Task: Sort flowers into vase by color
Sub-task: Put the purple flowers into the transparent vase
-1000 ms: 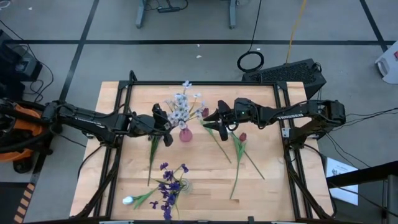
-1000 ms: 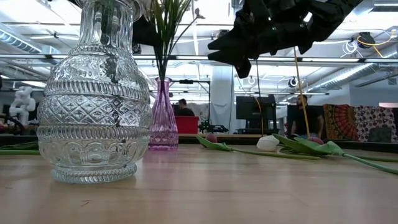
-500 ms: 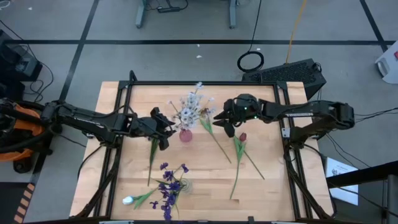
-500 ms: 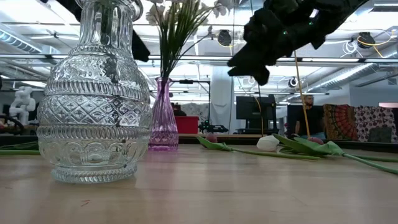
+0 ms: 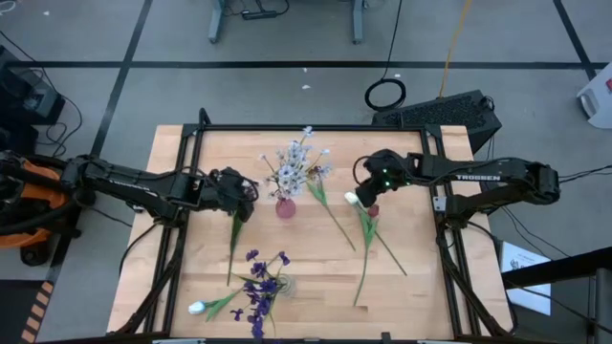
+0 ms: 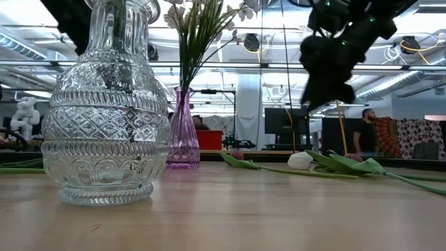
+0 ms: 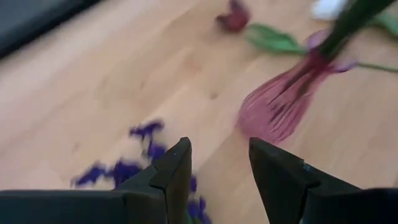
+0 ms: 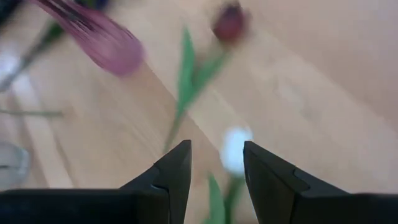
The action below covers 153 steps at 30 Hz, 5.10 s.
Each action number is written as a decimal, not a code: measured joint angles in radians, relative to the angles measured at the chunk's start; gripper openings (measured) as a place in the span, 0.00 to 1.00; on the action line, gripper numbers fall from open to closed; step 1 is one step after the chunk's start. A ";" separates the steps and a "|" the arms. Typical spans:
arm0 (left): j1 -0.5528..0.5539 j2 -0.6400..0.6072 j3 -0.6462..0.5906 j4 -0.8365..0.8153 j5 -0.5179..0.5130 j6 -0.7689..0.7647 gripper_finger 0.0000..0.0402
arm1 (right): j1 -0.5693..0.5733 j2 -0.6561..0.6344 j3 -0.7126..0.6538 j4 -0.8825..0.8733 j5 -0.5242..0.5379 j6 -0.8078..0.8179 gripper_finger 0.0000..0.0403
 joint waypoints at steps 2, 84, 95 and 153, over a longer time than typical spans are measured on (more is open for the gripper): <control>0.000 0.000 0.000 -0.044 0.008 -0.090 0.41 | 0.000 0.000 0.000 -0.058 0.000 0.033 0.34; -0.758 -0.175 -0.111 0.847 -0.760 0.263 0.00 | 0.479 0.003 -0.002 -0.180 0.176 0.382 0.34; -0.574 0.023 -0.110 1.197 -0.477 0.571 0.00 | 0.478 0.003 -0.002 -0.114 0.179 0.322 0.34; -0.448 0.344 -0.110 1.494 0.239 0.865 0.02 | 0.478 0.003 -0.002 -0.077 0.212 0.436 0.34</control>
